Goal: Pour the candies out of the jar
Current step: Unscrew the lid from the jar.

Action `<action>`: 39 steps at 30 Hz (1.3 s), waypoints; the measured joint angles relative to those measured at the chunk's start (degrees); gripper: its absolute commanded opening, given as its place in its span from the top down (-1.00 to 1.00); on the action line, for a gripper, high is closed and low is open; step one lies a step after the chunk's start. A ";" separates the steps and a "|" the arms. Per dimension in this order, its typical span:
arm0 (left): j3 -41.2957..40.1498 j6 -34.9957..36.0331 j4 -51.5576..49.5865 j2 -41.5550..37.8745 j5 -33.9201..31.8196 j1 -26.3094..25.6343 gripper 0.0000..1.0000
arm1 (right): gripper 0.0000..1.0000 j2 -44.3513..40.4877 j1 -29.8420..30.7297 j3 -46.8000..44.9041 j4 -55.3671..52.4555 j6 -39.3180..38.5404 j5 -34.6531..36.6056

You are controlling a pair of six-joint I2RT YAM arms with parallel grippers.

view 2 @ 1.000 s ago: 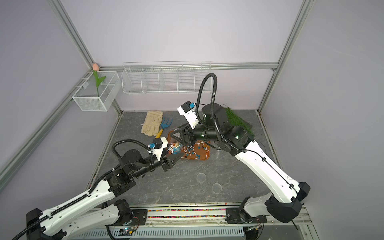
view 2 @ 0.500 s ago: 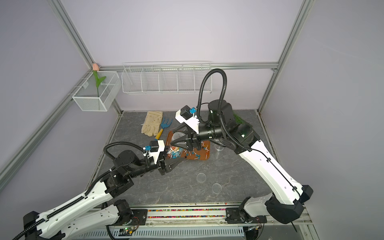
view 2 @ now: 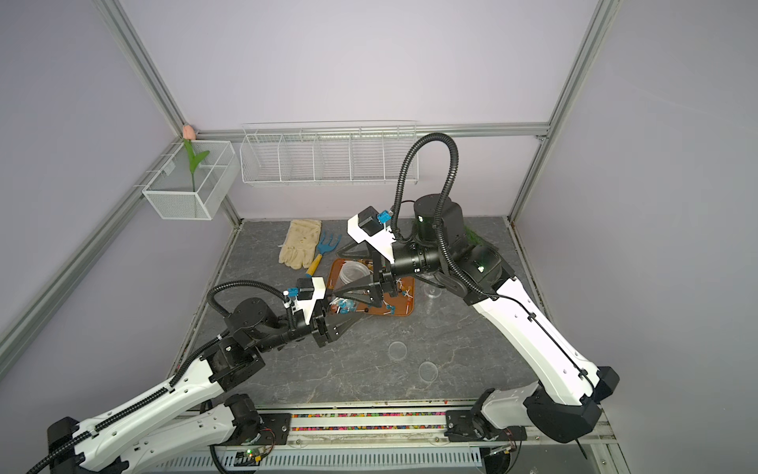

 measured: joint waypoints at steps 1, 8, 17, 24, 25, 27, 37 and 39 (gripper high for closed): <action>-0.39 -0.02 -0.04 -0.07 -0.59 0.00 0.11 | -0.78 -0.52 0.00 -0.22 0.31 0.15 1.03; -2.78 -0.11 0.07 -0.90 -4.55 0.00 0.10 | -0.78 -4.44 0.00 -0.17 1.90 7.82 14.43; -3.58 0.07 0.26 -0.96 -9.01 0.00 0.11 | -0.94 -3.69 1.84 0.20 -0.85 20.57 25.70; -3.58 0.07 0.28 -0.68 -9.88 0.00 0.10 | -0.82 -0.15 5.42 -0.59 -4.83 22.99 29.86; -3.58 0.09 0.28 -0.63 -10.03 0.00 0.10 | -0.75 0.24 5.86 -0.61 -5.09 23.15 30.21; -3.58 0.09 0.28 -0.46 -10.19 0.00 0.10 | -0.61 0.81 6.54 -0.63 -5.33 23.39 30.93; -3.65 0.28 0.20 -0.35 -10.12 0.00 0.11 | 0.04 1.20 6.82 -0.66 -4.76 23.08 32.59; -3.65 0.28 0.20 -0.35 -10.16 0.00 0.10 | 0.05 1.20 6.86 -0.66 -4.74 22.91 32.54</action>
